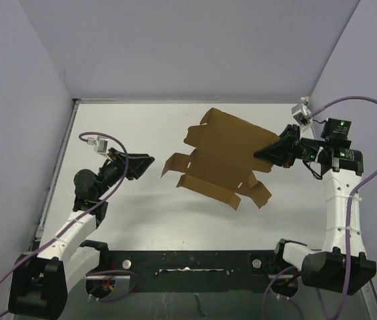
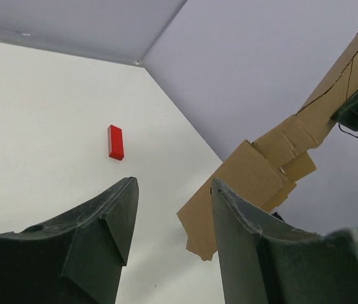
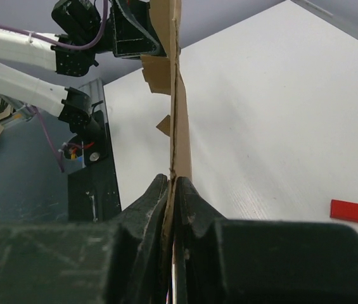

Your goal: Fold the paper box

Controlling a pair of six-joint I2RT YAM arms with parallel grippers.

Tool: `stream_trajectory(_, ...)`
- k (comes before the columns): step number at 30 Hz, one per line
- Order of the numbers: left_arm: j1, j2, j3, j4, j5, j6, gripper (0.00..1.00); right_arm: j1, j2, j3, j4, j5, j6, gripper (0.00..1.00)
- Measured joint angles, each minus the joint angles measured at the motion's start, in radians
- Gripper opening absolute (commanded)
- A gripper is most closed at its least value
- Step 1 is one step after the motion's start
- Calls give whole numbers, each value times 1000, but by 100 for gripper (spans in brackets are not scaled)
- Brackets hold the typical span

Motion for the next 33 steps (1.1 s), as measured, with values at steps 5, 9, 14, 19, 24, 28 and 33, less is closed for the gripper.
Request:
stream_trajectory(5, -14, 114, 19, 41, 60, -1, 54, 0, 16, -27, -16, 56, -82, 0)
stream_trajectory(9, -85, 176, 16, 52, 68, 25, 61, 0, 62, -68, -16, 103, -138, 0)
stream_trajectory(14, -160, 181, 13, 11, 5, 113, 70, 0, 109, -155, 13, 196, -167, 0)
stream_trajectory(19, -169, 187, 19, -81, -79, 171, 70, -51, 104, -244, 88, 299, -147, 0)
stream_trajectory(24, -226, 294, 124, -203, -142, 211, 70, -207, 68, -261, 190, 324, -54, 0)
stream_trajectory(28, -315, 444, 326, -359, -202, 266, 70, -291, 28, -263, 294, 383, 59, 0)
stream_trajectory(33, -408, 628, 601, -533, -293, 341, 69, -366, 21, -285, 391, 461, 165, 0)
